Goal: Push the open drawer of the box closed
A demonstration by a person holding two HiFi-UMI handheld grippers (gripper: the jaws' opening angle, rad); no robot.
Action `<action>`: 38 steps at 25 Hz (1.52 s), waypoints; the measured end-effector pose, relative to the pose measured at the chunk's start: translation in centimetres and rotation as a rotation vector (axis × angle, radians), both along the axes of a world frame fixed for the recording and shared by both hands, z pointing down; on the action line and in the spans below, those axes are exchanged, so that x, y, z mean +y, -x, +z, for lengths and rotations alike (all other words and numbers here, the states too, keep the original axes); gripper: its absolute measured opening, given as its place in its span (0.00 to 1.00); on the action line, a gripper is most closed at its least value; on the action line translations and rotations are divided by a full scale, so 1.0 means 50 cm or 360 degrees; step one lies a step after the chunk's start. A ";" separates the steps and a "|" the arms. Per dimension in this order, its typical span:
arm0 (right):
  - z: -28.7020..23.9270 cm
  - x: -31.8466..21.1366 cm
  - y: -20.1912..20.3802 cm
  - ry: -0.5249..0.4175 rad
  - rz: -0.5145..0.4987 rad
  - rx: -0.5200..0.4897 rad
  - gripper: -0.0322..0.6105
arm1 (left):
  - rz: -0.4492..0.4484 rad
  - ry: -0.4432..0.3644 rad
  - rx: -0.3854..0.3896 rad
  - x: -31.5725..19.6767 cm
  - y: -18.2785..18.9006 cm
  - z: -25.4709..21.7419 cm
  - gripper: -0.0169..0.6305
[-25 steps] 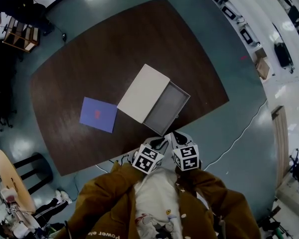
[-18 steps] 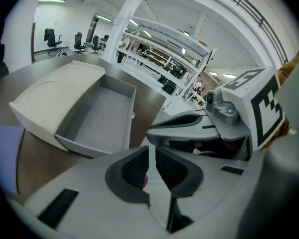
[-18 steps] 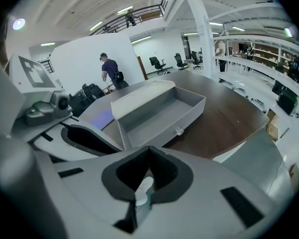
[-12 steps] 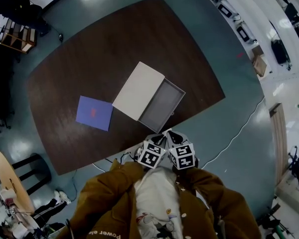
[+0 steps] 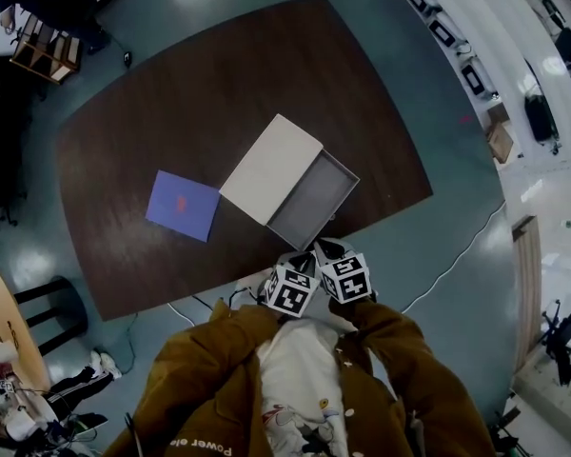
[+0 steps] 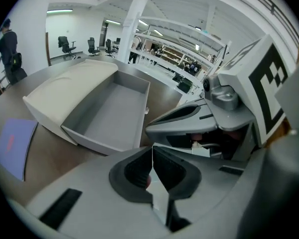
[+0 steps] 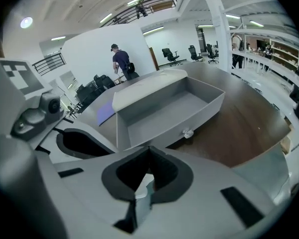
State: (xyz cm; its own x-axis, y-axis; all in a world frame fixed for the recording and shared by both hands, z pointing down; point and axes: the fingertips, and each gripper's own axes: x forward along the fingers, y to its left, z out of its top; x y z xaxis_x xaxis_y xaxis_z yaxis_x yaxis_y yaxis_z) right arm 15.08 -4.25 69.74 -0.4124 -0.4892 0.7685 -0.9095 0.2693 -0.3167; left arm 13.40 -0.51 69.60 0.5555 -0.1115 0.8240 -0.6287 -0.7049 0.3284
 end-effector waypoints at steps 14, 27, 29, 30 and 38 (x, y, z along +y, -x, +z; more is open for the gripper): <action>0.011 -0.012 0.022 0.0030 -0.0220 0.0001 0.06 | -0.0144 -0.0049 -0.0055 -0.019 0.005 -0.001 0.04; 0.011 -0.026 0.004 -0.0024 -0.0190 0.0088 0.06 | -0.0160 -0.0025 -0.0058 -0.019 0.006 0.001 0.04; 0.019 -0.033 -0.032 -0.0010 -0.0156 0.0168 0.07 | -0.0151 -0.0022 -0.0061 -0.018 0.003 0.002 0.04; 0.024 -0.036 -0.052 -0.0002 -0.0146 0.0212 0.13 | -0.0149 -0.0023 -0.0062 -0.018 0.002 0.002 0.04; 0.046 -0.069 -0.106 -0.0006 -0.0217 0.0364 0.23 | -0.0154 -0.0030 -0.0058 -0.021 -0.003 -0.005 0.04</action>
